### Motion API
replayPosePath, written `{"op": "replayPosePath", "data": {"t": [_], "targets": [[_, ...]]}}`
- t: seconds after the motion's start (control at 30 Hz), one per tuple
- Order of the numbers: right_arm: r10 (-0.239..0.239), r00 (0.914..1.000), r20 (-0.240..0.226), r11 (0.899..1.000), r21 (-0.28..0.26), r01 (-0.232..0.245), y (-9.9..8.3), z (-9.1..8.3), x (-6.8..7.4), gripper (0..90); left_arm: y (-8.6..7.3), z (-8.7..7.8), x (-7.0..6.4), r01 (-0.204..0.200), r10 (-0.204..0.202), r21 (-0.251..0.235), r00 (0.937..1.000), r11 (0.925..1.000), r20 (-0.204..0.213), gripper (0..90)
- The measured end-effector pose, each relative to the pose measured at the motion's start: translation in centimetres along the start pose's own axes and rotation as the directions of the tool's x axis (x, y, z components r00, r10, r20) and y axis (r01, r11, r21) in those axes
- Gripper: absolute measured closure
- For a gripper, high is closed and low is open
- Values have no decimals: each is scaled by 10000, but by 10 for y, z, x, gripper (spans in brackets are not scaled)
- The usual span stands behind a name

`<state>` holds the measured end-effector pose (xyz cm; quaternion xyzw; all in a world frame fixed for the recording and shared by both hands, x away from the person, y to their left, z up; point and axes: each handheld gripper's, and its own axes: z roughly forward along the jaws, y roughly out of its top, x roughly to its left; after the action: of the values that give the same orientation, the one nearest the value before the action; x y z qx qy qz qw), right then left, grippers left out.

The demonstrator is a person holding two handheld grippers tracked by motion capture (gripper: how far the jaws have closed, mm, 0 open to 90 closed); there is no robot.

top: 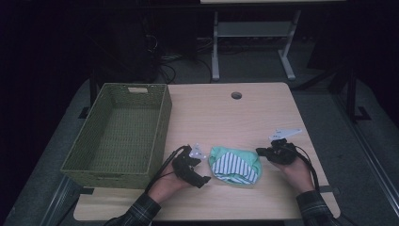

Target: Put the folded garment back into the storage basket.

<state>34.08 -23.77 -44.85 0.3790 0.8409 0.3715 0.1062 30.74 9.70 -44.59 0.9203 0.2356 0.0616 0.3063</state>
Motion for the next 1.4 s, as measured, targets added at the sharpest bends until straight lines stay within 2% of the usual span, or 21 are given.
{"op": "replayPosePath", "data": {"t": [0.07, 0.1, 0.17, 0.2, 0.3, 0.37, 0.63, 0.87, 1.1, 1.27, 1.37, 1.4], "targets": [[248, 9996, -98, 9997, -65, -249, 4, 7, -6, 899, 0, 0, 0, -12, 12, -5, 10000, 10000, 12, 159], [190, 9998, -68, 9997, 132, -189, 7, 11, -8, 899, 0, 0, 0, -12, 12, -23, 10000, 10000, 2, 159], [177, 9998, -95, 9997, 140, -176, 9, 21, -13, 898, 0, -1, 0, -4, 4, -14, 10000, 10000, 19, 159], [273, 9995, -153, 9994, 221, -269, 9, 24, -13, 899, 0, -1, -1, 2, -2, -25, 10000, 10000, 18, 159], [140, 9997, -213, 9984, 560, -127, 6, 28, -12, 899, 0, -1, 0, -4, 5, -85, 10000, 10000, 43, 159], [154, 9995, -285, 9974, 710, -133, 2, 25, -10, 899, 0, -1, 0, -5, 5, -91, 10000, 10000, 52, 159], [239, 9982, -553, 9970, 751, -197, -19, 4, 5, 899, 2, -6, -2, -86, 87, -159, 10000, 9998, 39, 159], [-26, 9948, -1016, 9968, 794, 107, -33, -5, 32, 899, 4, -9, -4, -161, 163, -216, 9998, 9996, 75, 159], [-495, 9869, -1537, 9953, 751, 616, -35, -2, 60, 899, 6, -12, -7, -250, 253, -326, 9996, 9992, 93, 159], [-523, 9869, -1529, 9954, 710, 637, -33, -1, 61, 898, 10, -16, -10, -413, 421, -395, 9989, 9984, 201, 159], [-356, 9919, -1220, 9971, 628, 435, -33, -4, 55, 884, 12, -16, -12, -537, 550, -408, 9980, 9977, 308, 159], [-368, 9940, -1030, 9974, 575, 429, -33, -5, 52, 839, 13, -16, -13, -571, 586, -425, 9977, 9975, 342, 159]]}}
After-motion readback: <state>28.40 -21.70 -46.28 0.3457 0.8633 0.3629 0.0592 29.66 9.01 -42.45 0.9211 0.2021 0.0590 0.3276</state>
